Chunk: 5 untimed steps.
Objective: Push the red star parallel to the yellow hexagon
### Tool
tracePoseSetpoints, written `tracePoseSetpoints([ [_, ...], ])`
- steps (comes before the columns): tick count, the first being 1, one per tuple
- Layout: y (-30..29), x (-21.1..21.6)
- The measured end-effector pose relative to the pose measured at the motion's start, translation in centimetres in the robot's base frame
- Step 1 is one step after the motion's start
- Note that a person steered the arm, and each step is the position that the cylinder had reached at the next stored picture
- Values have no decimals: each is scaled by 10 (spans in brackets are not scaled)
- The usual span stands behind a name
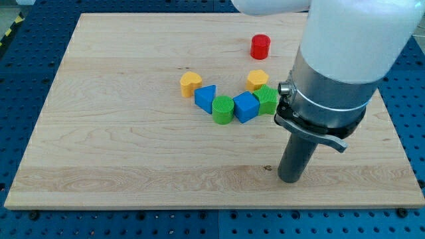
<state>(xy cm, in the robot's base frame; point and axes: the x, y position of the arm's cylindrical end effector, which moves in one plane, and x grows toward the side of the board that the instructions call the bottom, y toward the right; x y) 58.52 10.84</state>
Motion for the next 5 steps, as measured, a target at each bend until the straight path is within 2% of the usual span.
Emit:
tracePoseSetpoints([
  [1, 16, 0],
  [2, 56, 0],
  [5, 89, 0],
])
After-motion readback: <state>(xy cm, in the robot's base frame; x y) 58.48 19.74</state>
